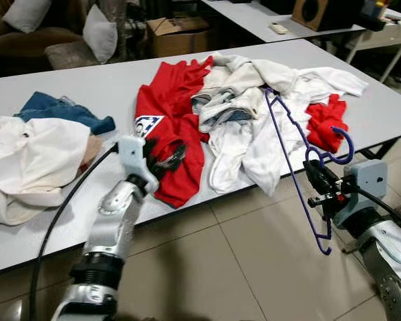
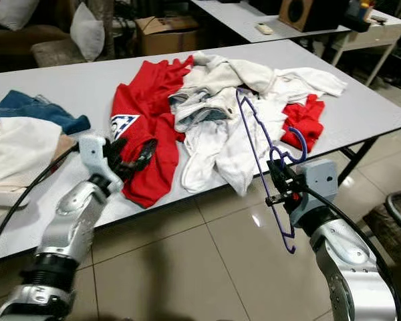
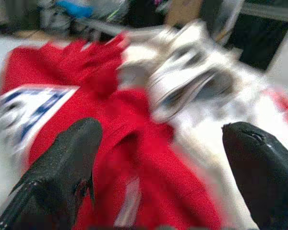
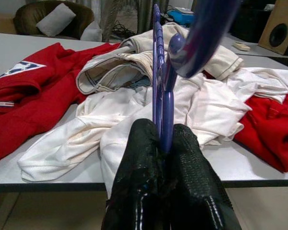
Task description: Hang hanger
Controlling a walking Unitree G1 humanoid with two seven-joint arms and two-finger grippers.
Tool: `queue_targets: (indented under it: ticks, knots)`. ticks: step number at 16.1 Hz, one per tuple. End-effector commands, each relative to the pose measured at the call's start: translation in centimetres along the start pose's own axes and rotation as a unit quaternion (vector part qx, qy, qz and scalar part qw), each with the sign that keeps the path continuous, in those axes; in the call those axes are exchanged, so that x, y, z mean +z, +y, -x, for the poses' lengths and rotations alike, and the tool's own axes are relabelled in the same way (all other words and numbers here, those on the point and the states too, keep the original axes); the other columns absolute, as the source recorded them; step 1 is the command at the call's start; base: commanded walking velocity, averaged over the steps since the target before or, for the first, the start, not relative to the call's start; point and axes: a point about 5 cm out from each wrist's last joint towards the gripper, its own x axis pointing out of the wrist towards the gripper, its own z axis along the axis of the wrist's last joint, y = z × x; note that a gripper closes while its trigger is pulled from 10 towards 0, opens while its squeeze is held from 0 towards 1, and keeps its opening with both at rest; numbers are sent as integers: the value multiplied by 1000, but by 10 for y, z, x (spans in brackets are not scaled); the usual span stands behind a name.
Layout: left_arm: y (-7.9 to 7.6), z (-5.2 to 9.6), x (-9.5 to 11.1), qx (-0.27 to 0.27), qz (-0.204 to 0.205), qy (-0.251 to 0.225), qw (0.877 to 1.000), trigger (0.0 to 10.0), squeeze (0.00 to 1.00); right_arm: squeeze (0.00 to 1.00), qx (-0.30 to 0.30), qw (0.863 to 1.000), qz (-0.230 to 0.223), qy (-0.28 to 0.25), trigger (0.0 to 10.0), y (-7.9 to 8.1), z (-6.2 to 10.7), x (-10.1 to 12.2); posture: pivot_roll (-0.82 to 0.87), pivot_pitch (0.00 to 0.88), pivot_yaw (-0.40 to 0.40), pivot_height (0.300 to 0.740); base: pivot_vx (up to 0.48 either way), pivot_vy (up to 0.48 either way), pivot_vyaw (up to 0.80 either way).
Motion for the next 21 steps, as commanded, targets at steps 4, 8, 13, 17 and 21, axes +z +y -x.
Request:
queue_targets:
  ticks: [4,8,13,17,21]
  knots:
    - [19,13,-24,55,-64,78,993,10000,0,0,3,1000,5,-4,10000,-1,1,3,-244,0,-28,740,0,0,0]
    - [15,12,-28,53,-55,79,994,6471,0,0,9,1000,5,-6,10000,1,-1,3,-240,0,-33,740,0,0,0]
    - [17,8,-30,81,12,71,994,0,0,0,13,1000,7,-6,10000,0,-3,3,-239,0,-38,740,0,0,0]
    - [12,8,-34,55,-2,89,994,0,0,0,15,1000,9,-5,10000,0,-4,3,-236,0,-42,740,0,0,0]
    - [7,5,-28,33,-6,78,996,0,0,0,16,1000,7,-6,10000,1,-6,3,-227,0,-40,740,0,0,0]
